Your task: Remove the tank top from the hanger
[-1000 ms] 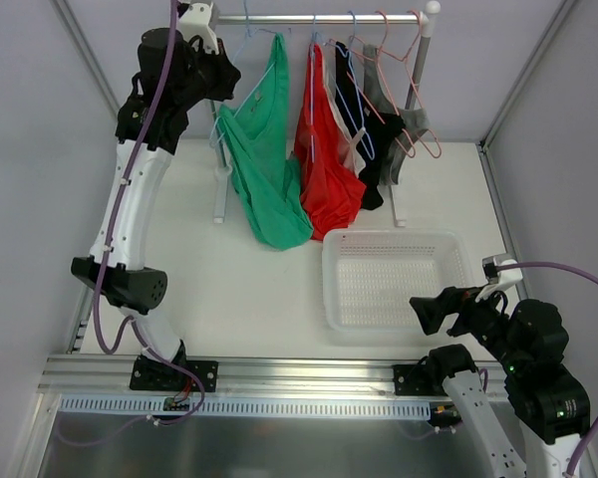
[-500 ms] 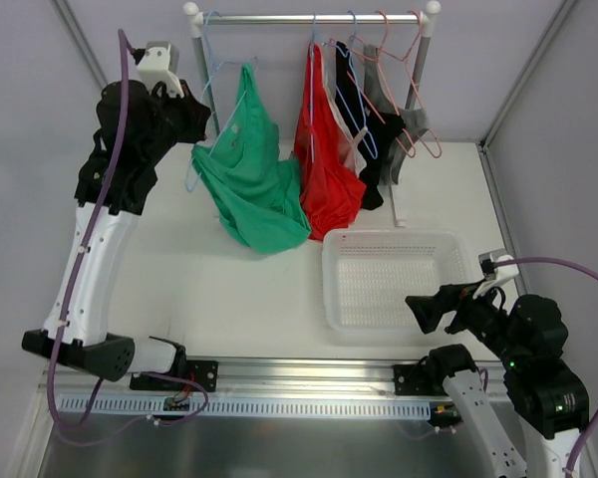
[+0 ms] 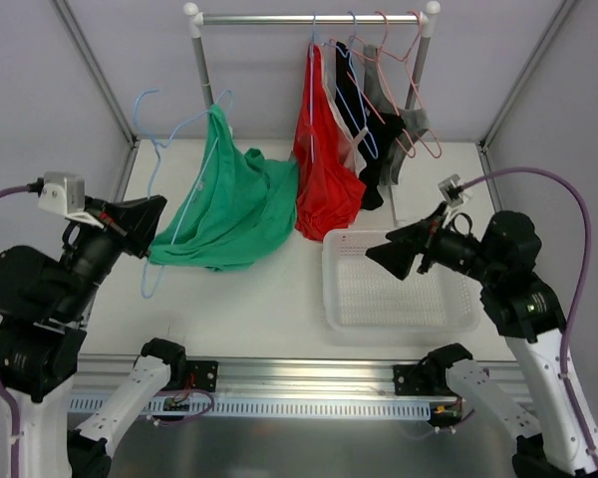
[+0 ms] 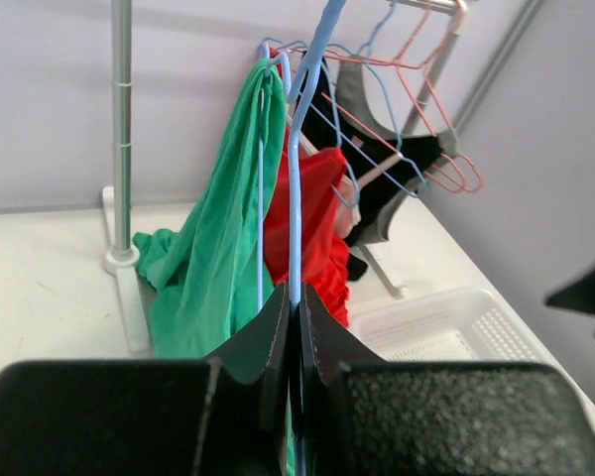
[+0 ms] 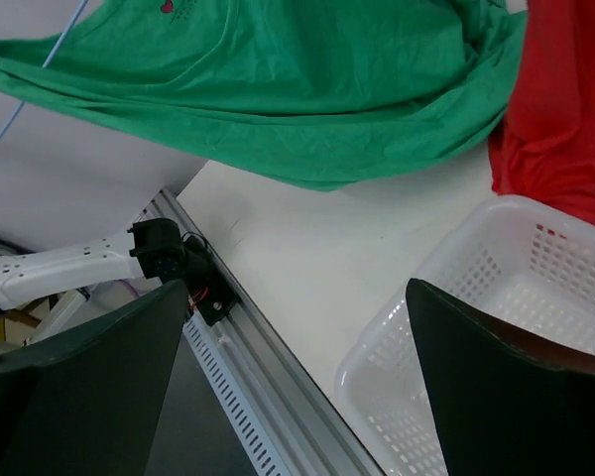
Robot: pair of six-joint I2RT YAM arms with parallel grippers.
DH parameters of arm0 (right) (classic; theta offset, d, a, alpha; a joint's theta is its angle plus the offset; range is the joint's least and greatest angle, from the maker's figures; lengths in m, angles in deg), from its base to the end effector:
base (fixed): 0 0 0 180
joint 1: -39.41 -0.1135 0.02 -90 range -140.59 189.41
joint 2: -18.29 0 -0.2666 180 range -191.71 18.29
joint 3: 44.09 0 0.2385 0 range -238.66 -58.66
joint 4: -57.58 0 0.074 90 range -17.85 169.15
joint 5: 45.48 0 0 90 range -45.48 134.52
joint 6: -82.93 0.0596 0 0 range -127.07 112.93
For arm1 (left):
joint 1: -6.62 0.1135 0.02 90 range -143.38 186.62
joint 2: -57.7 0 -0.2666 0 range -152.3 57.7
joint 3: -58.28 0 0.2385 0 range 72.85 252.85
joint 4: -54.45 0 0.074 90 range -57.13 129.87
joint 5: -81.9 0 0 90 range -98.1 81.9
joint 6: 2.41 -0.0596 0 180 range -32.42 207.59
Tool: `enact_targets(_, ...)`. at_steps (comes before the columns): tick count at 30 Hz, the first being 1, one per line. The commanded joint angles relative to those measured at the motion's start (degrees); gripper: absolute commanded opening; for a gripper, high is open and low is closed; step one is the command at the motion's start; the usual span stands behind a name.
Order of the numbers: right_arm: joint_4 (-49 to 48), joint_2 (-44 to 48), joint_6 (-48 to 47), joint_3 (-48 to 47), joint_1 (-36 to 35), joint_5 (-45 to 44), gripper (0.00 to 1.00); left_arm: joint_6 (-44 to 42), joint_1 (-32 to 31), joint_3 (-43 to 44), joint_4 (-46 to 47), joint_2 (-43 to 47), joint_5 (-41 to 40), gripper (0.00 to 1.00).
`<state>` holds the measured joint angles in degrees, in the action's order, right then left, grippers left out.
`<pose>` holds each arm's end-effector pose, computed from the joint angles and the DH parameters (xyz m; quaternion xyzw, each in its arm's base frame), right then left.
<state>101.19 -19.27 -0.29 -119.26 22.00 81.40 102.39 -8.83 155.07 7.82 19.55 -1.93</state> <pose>0.1025 0.0696 0.4089 -0.2760 0.6824 0.3629 0.5714 0.0608 -0.0234 0.5096 0.0454 0.6281 -0.2352 0.7404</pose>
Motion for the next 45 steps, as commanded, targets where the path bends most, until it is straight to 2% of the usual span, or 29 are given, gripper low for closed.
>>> enact_targets(1, -10.49, -8.1, 1.13, -8.01, -7.26, -0.04, 0.98, 2.07, -0.38, -1.53, -5.62, 3.07, 4.02, 0.0)
enact_targets(2, -10.4, -10.4, 0.08, -9.52, -12.25, -1.62, 0.98, 1.89, -0.38, -1.18, -6.96, 4.04, 4.28, 0.0)
enact_targets(5, -10.49, -19.37, -4.93, -15.66, -20.96, -7.95, 0.97, 1.63, -0.38, 2.24, -13.11, 6.68, 7.17, 0.0)
enact_targets(8, -11.19, -26.65, -10.2, -20.59, -27.82, -15.42, 0.96, 3.12, -0.29, 4.45, -16.63, 7.74, 14.11, 0.0)
enact_targets(10, -13.3, -29.83, -12.83, -22.27, -30.39, -19.72, 0.95, 4.87, -0.29, 3.49, -16.73, 8.79, 20.33, 0.0)
enact_targets(14, -17.78, -36.43, -14.17, -25.0, -34.53, -24.83, 0.89, 6.55, -0.2, 1.81, -16.73, 9.67, 26.95, 0.0)
enact_targets(19, -23.49, -41.62, -13.73, -25.8, -35.59, -27.65, 0.81, 8.83, -0.11, 0.93, -16.38, 10.73, 30.56, 0.0)
enact_targets(23, -25.34, -43.12, -13.47, -25.8, -36.03, -27.3, 0.68, 9.54, -0.03, 0.58, -16.11, 10.9, 31.09, 0.0)
enact_targets(25, -26.4, -43.47, -13.2, -25.62, -36.03, -26.69, 0.55, 9.71, 0.06, 0.58, -15.94, 10.47, 31.36, 0.0)
enact_targets(26, -26.49, -43.65, -13.12, -25.62, -35.94, -26.51, 0.42, 9.8, 0.06, 0.58, -15.94, 10.38, 31.27, 0.0)
enact_targets(28, -26.66, -43.74, -12.94, -25.62, -36.03, -26.16, 0.31, 9.89, 0.15, 0.49, -15.94, 10.12, 30.22, 0.0)
enact_targets(29, -26.75, -43.39, -13.03, -25.54, -35.94, -26.16, 0.21, 9.89, 0.15, 0.49, -15.94, 10.11, 29.78, 0.0)
enact_targets(30, -26.75, -43.21, -13.03, -25.45, -35.94, -26.68, 0.17, 9.89, 0.15, 0.4, -15.94, 10.11, 29.34, 0.0)
enact_targets(31, -26.84, -42.51, -13.11, -25.27, -35.94, -27.3, 0.03, 9.89, 0.15, 0.32, -16.02, 10.11, 28.38, 0.0)
enact_targets(32, -26.75, -42.16, -13.2, -25.1, -35.94, -28.26, 0.0, 9.8, 0.15, 0.23, -15.94, 10.11, 28.11, 0.0)
enact_targets(35, -26.4, -40.14, -13.38, -24.22, -35.16, -34.41, 0.0, 9.01, 0.06, 0.05, -16.02, 9.85, 28.71, 0.0)
enact_targets(36, -25.53, -39.61, -13.12, -24.22, -34.54, -38.86, 0.0, 8.49, 0.15, -0.04, -16.02, 9.76, 29.5, 0.0)
enact_targets(39, -23.25, -37.77, -9.87, -24.39, -30.59, -44.33, 0.0, 7.96, 0.15, -0.13, -16.2, 9.5, 32.93, 0.0)
enact_targets(41, -22.45, -37.06, -7.85, -24.39, -26.82, -44.71, 0.0, 7.69, 0.06, 0.57, -16.11, 9.59, 34.25, 0.0)
enact_targets(45, -21.22, -36.97, -6.96, -25.18, -22.85, -38.67, 0.0, 7.25, 0.06, 4.0, -16.11, 9.41, 35.13, 0.0)
